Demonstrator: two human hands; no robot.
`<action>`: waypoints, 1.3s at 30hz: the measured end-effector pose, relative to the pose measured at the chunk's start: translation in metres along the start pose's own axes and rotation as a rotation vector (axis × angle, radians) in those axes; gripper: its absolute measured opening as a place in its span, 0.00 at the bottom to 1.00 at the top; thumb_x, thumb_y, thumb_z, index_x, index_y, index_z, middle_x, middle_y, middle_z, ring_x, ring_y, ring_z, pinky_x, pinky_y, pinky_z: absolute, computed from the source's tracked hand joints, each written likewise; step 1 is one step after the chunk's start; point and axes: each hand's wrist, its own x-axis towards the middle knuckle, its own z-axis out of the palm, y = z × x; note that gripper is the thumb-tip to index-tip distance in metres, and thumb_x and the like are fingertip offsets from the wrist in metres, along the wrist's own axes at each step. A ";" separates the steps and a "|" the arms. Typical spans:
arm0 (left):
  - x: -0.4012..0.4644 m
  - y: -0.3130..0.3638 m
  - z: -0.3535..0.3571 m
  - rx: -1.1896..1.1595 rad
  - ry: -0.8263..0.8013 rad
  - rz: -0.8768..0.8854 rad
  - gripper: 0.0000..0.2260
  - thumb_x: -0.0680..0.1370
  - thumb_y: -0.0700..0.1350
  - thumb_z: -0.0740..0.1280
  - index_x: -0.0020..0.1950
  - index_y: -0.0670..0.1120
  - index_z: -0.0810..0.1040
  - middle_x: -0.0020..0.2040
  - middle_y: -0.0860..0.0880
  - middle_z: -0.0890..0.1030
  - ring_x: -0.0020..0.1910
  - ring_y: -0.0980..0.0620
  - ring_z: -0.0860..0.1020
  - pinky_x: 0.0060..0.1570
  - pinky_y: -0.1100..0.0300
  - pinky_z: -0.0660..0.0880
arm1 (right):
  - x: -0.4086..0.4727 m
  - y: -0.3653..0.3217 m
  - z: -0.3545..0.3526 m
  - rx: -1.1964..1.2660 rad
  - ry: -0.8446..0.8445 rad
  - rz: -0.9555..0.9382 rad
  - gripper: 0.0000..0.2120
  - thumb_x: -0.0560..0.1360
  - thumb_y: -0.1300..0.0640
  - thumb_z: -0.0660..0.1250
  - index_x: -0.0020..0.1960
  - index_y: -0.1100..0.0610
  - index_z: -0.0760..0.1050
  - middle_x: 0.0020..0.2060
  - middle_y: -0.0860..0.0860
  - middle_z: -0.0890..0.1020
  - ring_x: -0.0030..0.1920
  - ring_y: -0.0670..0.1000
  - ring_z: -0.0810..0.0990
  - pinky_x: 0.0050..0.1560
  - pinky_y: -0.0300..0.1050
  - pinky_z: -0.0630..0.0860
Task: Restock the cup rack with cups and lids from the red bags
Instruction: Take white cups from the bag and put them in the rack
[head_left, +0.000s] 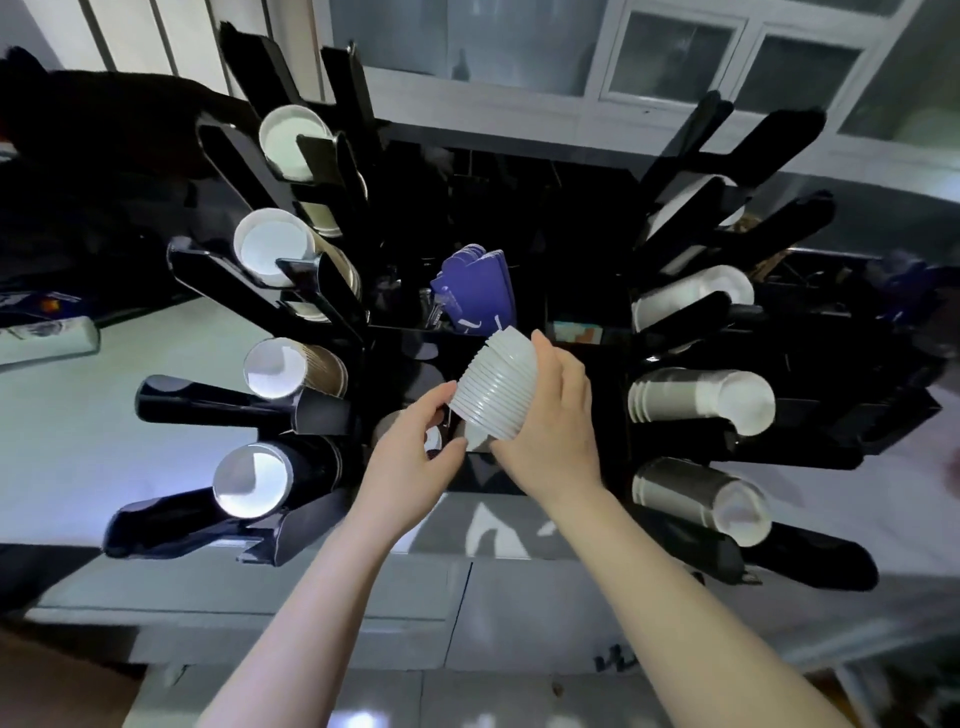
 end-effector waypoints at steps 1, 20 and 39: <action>0.001 -0.002 0.000 0.025 -0.013 0.010 0.25 0.75 0.41 0.65 0.70 0.58 0.67 0.66 0.64 0.72 0.64 0.65 0.69 0.51 0.78 0.64 | 0.001 0.001 0.003 -0.017 0.004 -0.010 0.48 0.63 0.55 0.76 0.75 0.55 0.52 0.66 0.54 0.62 0.65 0.57 0.62 0.63 0.50 0.65; 0.035 -0.041 0.014 0.300 -0.151 -0.003 0.30 0.76 0.40 0.63 0.76 0.55 0.59 0.79 0.49 0.52 0.75 0.50 0.57 0.64 0.65 0.55 | 0.011 0.037 0.048 -0.318 0.283 -0.398 0.31 0.66 0.68 0.68 0.65 0.57 0.63 0.60 0.57 0.64 0.63 0.61 0.66 0.58 0.59 0.75; 0.034 -0.041 0.026 0.140 -0.140 0.089 0.35 0.73 0.48 0.70 0.76 0.54 0.57 0.74 0.61 0.59 0.74 0.62 0.53 0.69 0.61 0.59 | 0.000 0.052 0.029 -0.233 -0.140 -0.387 0.40 0.67 0.42 0.71 0.71 0.54 0.57 0.69 0.56 0.57 0.72 0.62 0.56 0.69 0.59 0.63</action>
